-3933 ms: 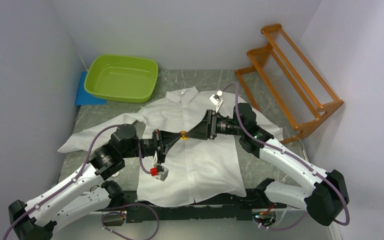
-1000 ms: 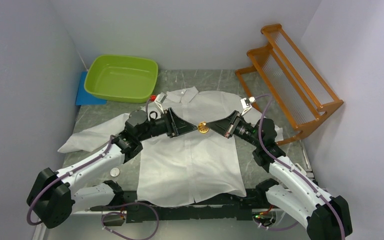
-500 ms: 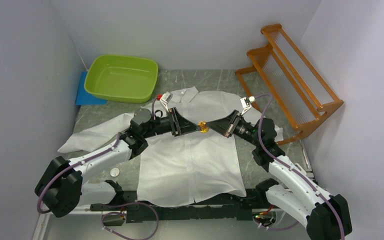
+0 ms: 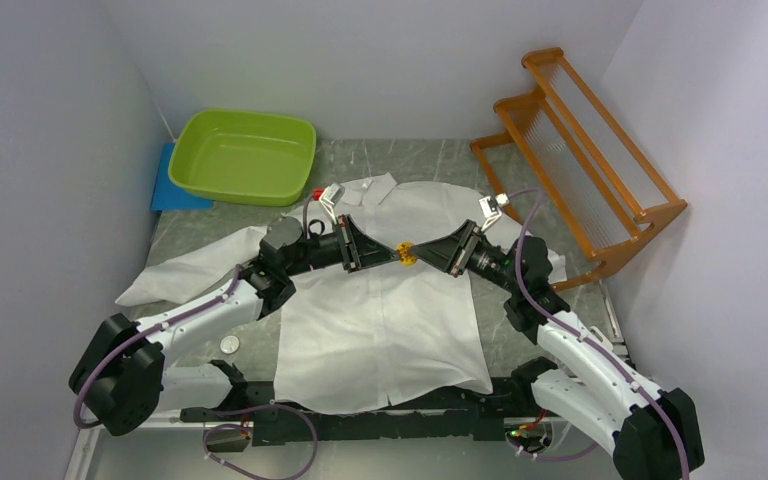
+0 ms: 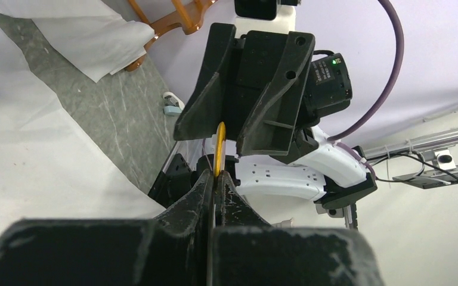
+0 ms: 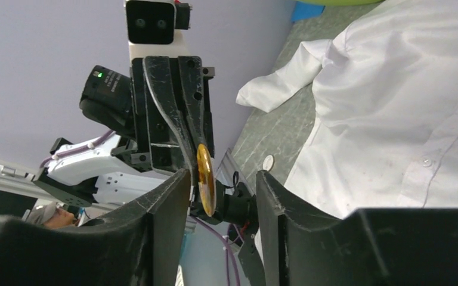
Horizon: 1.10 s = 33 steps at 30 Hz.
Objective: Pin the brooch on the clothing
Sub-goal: Adjust the brooch, then pin the brooch to the clothes.
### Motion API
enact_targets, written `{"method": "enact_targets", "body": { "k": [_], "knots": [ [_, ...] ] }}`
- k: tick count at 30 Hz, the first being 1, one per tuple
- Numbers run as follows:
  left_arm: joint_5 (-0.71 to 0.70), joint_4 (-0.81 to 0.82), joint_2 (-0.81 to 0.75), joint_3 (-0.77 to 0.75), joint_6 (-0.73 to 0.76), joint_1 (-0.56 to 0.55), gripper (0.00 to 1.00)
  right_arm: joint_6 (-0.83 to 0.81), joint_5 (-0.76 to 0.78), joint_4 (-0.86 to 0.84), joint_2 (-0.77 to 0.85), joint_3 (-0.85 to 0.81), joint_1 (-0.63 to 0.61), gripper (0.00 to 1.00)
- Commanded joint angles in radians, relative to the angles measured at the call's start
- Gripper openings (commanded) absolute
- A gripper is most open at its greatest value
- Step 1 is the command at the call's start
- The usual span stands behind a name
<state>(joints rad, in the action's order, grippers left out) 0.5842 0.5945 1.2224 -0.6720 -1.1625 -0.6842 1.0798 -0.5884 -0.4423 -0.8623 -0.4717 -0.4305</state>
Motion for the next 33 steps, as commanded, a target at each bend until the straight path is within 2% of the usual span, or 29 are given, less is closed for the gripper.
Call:
{"method": "enact_targets", "body": {
  "k": [1,3,10,13,15,17,18,19,20,21,22,25,29,33],
  "knots": [
    [0.019,0.032,-0.031,-0.026,0.029,-0.002,0.03,-0.006,-0.017,-0.024,0.008,0.014,0.002,0.49],
    [0.022,0.030,-0.028,-0.026,0.029,-0.003,0.03,0.001,-0.024,-0.037,0.003,0.015,0.003,0.48],
    [0.017,0.026,-0.034,-0.016,0.034,-0.003,0.03,-0.010,-0.048,-0.022,-0.001,-0.005,0.002,0.27],
    [0.014,0.007,-0.036,-0.015,0.043,-0.003,0.03,-0.016,-0.078,-0.014,-0.001,-0.010,0.002,0.22],
    [0.012,-0.004,-0.038,-0.014,0.048,-0.003,0.03,-0.010,-0.100,-0.032,-0.001,-0.009,0.002,0.14],
    [0.011,-0.005,-0.038,-0.012,0.051,-0.002,0.02,-0.011,-0.112,-0.034,-0.003,-0.013,0.003,0.00],
    [0.008,-0.004,-0.039,-0.010,0.052,-0.003,0.03,-0.014,-0.118,-0.035,-0.004,-0.016,0.001,0.00],
    [0.005,-0.005,-0.039,-0.009,0.053,-0.002,0.06,-0.017,-0.121,-0.034,-0.004,-0.018,0.002,0.00],
    [0.002,-0.014,-0.043,-0.008,0.057,-0.002,0.18,-0.022,-0.120,-0.027,-0.003,-0.016,0.002,0.00],
    [-0.006,-0.031,-0.050,-0.008,0.064,-0.002,0.38,-0.030,-0.114,-0.018,0.000,-0.019,0.002,0.00],
    [-0.017,-0.055,-0.060,-0.008,0.075,-0.002,0.51,-0.038,-0.106,-0.004,0.006,-0.020,0.003,0.00],
    [-0.060,-0.133,-0.106,-0.001,0.123,-0.001,0.74,-0.089,-0.079,0.070,0.023,-0.033,0.002,0.00],
    [-0.148,-0.292,-0.196,-0.002,0.210,0.008,0.87,-0.156,-0.042,0.163,0.026,-0.059,0.005,0.00],
    [-0.227,-0.541,-0.263,-0.043,0.337,0.034,0.90,-0.201,-0.019,0.217,0.003,-0.087,0.012,0.00]
  ]
}}
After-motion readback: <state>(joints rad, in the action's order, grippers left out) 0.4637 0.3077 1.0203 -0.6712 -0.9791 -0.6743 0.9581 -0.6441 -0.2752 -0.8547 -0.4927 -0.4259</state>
